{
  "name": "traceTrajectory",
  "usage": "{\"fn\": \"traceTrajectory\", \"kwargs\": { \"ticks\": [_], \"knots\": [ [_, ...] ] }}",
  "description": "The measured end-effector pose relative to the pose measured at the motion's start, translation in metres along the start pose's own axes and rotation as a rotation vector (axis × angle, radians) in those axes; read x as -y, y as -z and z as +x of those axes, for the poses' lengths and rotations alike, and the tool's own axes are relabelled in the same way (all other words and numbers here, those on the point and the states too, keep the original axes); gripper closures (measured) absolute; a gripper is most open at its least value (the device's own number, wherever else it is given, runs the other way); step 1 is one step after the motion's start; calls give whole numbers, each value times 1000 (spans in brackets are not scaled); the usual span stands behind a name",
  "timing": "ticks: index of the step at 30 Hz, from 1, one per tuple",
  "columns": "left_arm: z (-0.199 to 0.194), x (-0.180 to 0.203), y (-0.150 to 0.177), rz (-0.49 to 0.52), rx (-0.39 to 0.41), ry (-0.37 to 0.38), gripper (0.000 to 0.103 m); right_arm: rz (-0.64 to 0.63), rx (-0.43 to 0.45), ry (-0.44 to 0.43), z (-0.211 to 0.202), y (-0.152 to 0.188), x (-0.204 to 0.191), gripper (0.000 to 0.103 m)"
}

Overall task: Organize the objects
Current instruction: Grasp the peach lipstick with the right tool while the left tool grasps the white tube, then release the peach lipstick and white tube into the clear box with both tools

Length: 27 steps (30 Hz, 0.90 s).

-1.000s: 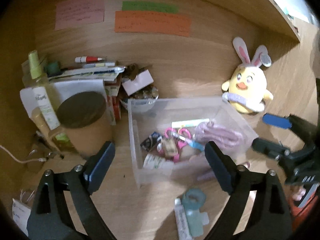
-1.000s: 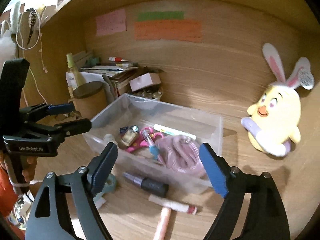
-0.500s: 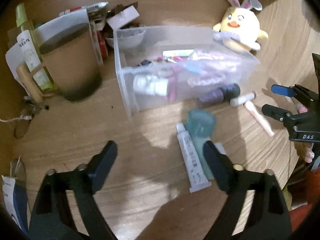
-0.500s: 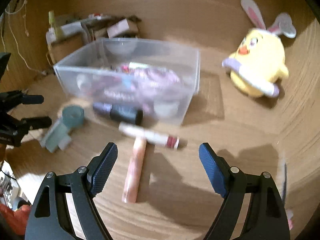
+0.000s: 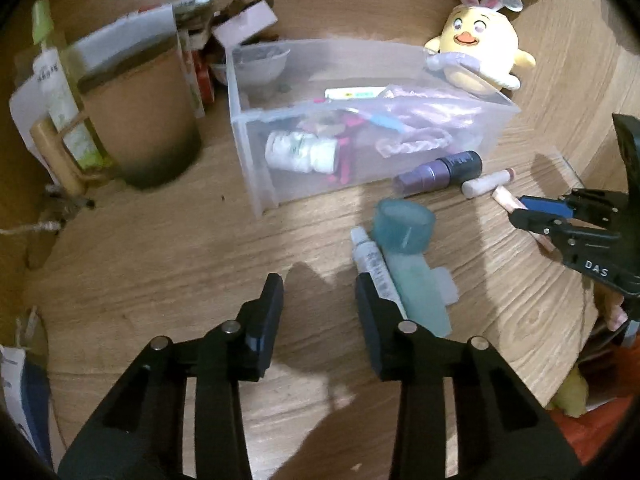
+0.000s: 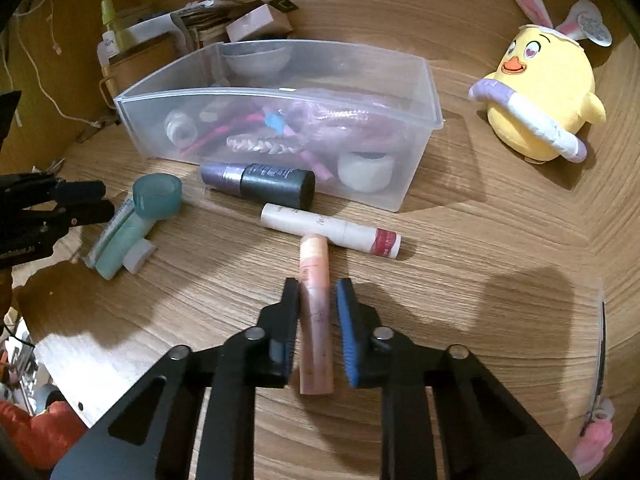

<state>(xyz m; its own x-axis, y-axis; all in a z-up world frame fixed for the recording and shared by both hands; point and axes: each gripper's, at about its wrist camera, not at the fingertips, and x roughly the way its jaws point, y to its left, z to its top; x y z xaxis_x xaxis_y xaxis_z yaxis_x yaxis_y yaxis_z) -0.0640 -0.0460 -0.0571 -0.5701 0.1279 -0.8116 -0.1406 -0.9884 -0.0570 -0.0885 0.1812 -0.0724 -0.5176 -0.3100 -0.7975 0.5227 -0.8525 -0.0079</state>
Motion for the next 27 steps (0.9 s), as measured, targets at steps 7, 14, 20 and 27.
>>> {"fn": "traceTrajectory", "kwargs": {
  "ticks": [7,14,20,27],
  "knots": [
    [-5,15,-4,16,30,24,66,17,13,-1,-2,-2,-1,89],
    [5,22,-5,24,26,16,65,22,31,-9,-6,-1,0,89],
    [11,25,2,48,36,-47,73,41,59,-21,-11,-5,3,89],
    [3,19,2,29,88,-57,87,58,120,-44,-27,-15,8,89]
  ]
}}
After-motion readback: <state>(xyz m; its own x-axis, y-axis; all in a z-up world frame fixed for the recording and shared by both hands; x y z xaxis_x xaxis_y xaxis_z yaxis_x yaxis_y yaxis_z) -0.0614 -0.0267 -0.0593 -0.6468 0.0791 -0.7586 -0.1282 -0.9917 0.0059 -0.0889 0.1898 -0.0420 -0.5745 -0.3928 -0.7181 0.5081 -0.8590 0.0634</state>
